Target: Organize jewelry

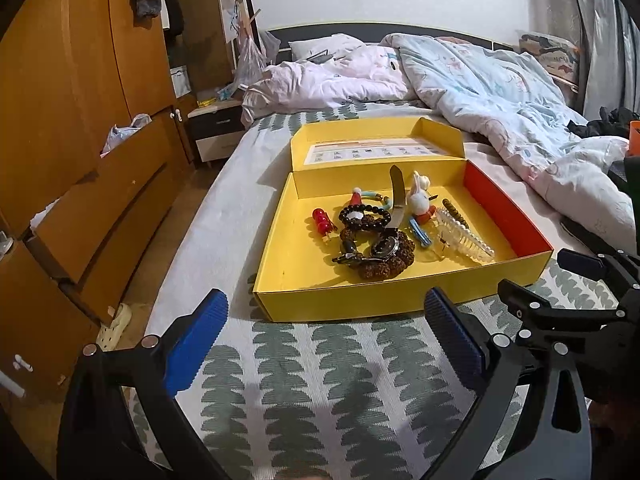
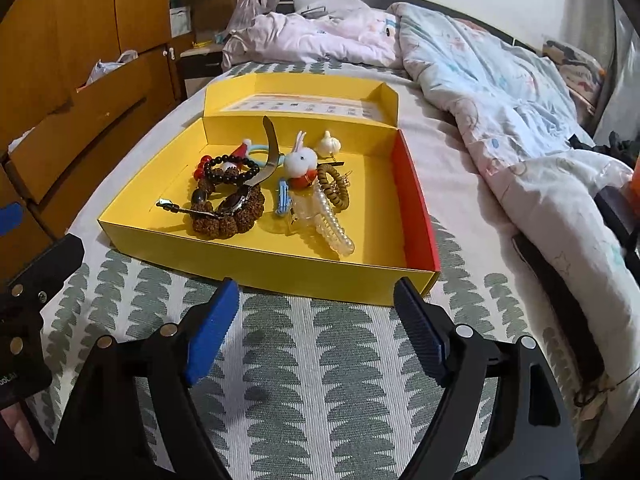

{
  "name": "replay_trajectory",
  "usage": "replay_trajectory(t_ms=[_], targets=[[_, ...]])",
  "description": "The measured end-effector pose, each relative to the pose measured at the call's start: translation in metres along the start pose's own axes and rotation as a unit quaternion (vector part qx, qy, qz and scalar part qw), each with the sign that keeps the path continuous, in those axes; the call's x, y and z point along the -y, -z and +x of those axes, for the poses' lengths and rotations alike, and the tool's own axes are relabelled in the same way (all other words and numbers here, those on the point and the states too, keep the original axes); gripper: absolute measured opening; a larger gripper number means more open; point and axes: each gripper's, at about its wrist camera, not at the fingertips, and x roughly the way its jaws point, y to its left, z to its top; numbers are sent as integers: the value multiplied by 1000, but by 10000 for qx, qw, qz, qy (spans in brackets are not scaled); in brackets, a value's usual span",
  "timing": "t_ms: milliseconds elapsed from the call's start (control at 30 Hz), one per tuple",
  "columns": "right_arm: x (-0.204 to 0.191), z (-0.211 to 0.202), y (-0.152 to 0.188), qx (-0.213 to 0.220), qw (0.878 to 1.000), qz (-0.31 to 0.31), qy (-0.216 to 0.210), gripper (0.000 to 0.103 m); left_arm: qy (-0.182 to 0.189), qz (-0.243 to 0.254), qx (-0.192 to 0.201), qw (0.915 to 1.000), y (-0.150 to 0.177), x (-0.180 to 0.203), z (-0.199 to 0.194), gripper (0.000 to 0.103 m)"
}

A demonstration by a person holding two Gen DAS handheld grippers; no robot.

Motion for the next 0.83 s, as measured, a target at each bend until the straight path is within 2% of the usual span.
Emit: replay_trajectory(t_ms=[233, 833], targets=[[0, -1, 0, -1, 10000, -50, 19, 81, -20, 24, 88, 10000, 0, 1, -4, 97], [2, -1, -1, -5, 10000, -15, 16, 81, 82, -15, 19, 10000, -1, -1, -5, 97]])
